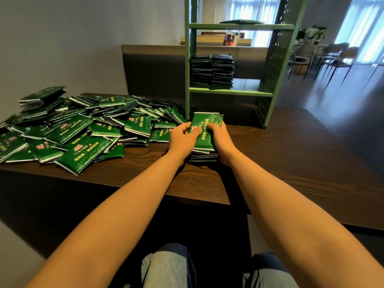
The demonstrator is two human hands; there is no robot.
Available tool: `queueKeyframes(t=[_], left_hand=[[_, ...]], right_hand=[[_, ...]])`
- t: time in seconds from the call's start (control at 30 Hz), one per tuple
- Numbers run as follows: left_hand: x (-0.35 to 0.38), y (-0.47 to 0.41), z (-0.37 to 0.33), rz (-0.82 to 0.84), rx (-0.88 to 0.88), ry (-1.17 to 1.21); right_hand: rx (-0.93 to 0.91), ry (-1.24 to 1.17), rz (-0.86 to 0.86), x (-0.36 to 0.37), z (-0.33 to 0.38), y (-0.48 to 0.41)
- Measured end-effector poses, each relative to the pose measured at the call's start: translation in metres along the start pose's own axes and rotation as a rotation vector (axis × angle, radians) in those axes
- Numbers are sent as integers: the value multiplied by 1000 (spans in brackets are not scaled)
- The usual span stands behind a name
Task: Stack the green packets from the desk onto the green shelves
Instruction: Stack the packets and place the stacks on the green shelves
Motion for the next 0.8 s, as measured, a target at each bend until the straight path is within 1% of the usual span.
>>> queueKeyframes(t=[0.07, 0.13, 0.23, 0.37, 0.43, 0.5, 0.57, 0.63, 0.8], left_hand=[[-6, -2, 0, -21, 15, -43], [-19, -4, 2, -83, 25, -93], [-52, -2, 5, -220, 71, -179], [-105, 4, 3, -418, 191, -436], [-128, 9, 6, -524, 137, -456], [-143, 12, 13, -592, 26, -438], [-150, 10, 20, -619, -75, -393], [-153, 5, 25, -621, -128, -368], [-148, 3, 30, -584, -57, -403]], right_hand=[[20, -1, -15, -2, -2, -1], [36, -4, -51, -5, -3, -2], [60, 6, -94, -8, -3, -3], [44, 58, -133, -2, -1, -5], [51, 81, -129, 8, -2, -6], [45, 114, -126, 21, -2, -3], [21, 160, -136, 28, -1, -2], [11, 168, -153, 28, -2, -4], [1, 167, -131, 28, -4, -5]])
Point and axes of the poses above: each hand's wrist, its own y-axis away from the middle knuckle, its own x-axis out of the palm, z = x × y, the point moved 7 cm from there along -y, towards the middle knuckle, and after that the axes turned 15 degrees about x, right-handed, at the moved point
